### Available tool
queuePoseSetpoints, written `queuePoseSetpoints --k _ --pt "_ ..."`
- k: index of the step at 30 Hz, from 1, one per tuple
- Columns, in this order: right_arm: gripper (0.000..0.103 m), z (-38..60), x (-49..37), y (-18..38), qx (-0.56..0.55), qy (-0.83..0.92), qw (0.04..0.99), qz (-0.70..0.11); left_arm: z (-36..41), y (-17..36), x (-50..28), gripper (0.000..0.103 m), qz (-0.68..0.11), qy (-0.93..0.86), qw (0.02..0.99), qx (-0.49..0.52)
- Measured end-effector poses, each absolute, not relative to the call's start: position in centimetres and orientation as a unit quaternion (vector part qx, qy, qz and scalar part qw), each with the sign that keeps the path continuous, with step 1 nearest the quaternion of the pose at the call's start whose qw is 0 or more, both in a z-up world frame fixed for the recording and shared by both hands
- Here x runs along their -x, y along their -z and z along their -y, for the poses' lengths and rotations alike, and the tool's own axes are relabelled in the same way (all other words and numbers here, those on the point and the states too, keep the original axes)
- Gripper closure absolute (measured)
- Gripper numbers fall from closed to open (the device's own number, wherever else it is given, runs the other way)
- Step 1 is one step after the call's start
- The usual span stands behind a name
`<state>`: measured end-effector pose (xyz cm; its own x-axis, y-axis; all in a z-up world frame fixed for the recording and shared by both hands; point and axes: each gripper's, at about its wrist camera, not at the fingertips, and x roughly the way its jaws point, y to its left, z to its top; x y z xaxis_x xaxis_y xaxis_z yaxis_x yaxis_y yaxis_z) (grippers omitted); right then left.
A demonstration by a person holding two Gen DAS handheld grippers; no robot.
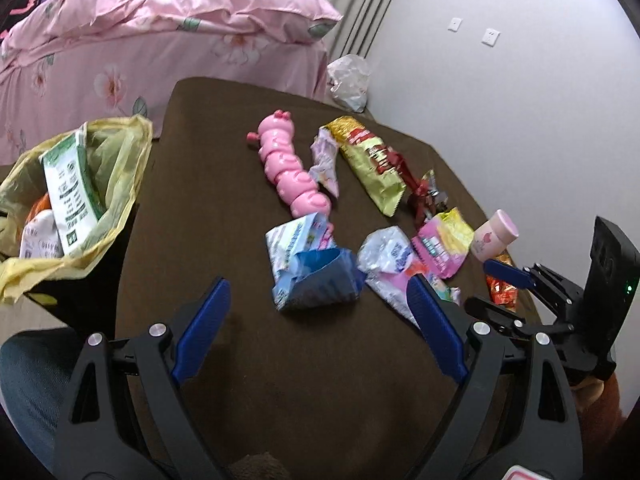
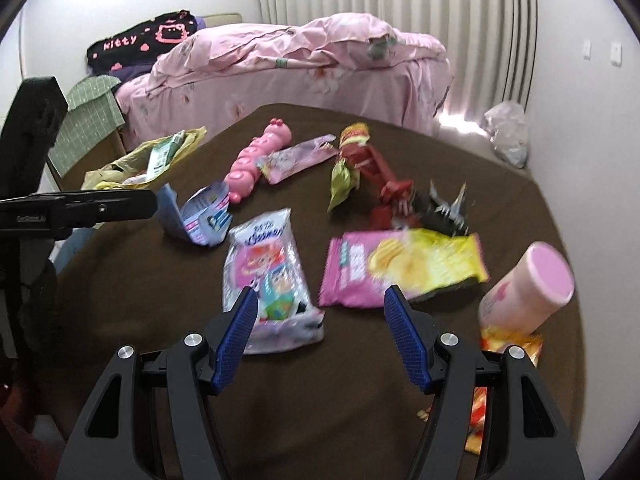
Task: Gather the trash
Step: 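Move both tools back over the table toward the remaining wrappers, then grasp the blue-white paper wrapper with the left tool while the right tool grasps the Kleenex pack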
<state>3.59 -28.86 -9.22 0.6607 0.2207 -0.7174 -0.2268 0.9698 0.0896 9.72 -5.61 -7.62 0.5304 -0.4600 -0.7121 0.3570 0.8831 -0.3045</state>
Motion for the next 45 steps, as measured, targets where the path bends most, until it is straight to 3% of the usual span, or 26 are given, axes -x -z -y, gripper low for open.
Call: queuePoseSetpoints --k 4,6,9,14,26,28,30,31,33,45 --pt "0.041 29.7 -3.0 9.6 -0.029 -0.130 0.907 -0.399 5.5 8.1 -10.4 0.035 -0.445 0.213 0.868 0.053" --pt "0.041 29.9 -2.5 9.5 -0.035 -0.135 0.909 -0.393 5.8 8.5 -11.1 0.038 -0.450 0.213 0.867 0.039" --pt "0.041 29.2 -2.2 9.3 0.003 -0.133 0.915 -0.382 7.1 9.1 -12.2 0.041 -0.455 0.214 0.864 0.007" --pt "0.041 27.0 -2.5 9.3 0.054 -0.162 0.910 -0.378 7.9 9.3 -13.7 0.059 -0.452 0.206 0.868 -0.006" --pt "0.042 24.7 -6.1 11.2 0.078 -0.165 0.889 -0.420 6.8 9.3 -12.8 0.060 -0.456 0.213 0.864 0.025" --pt "0.052 25.3 -5.9 11.3 0.056 -0.175 0.888 -0.422 6.7 9.3 -12.8 0.060 -0.456 0.212 0.864 0.028" --pt "0.077 26.1 -5.6 11.4 0.025 -0.186 0.882 -0.431 6.7 9.3 -12.7 0.059 -0.456 0.213 0.864 0.028" --pt "0.077 26.6 -5.2 11.4 0.014 -0.182 0.884 -0.431 6.7 9.2 -12.6 0.059 -0.453 0.214 0.865 0.028" --pt "0.087 27.3 -4.4 11.3 0.004 -0.172 0.887 -0.428 6.7 9.0 -12.4 0.058 -0.448 0.220 0.866 0.029" --pt "0.087 29.6 -1.2 11.3 -0.051 -0.157 0.891 -0.424 6.3 8.2 -13.3 0.055 -0.439 0.216 0.872 0.004"
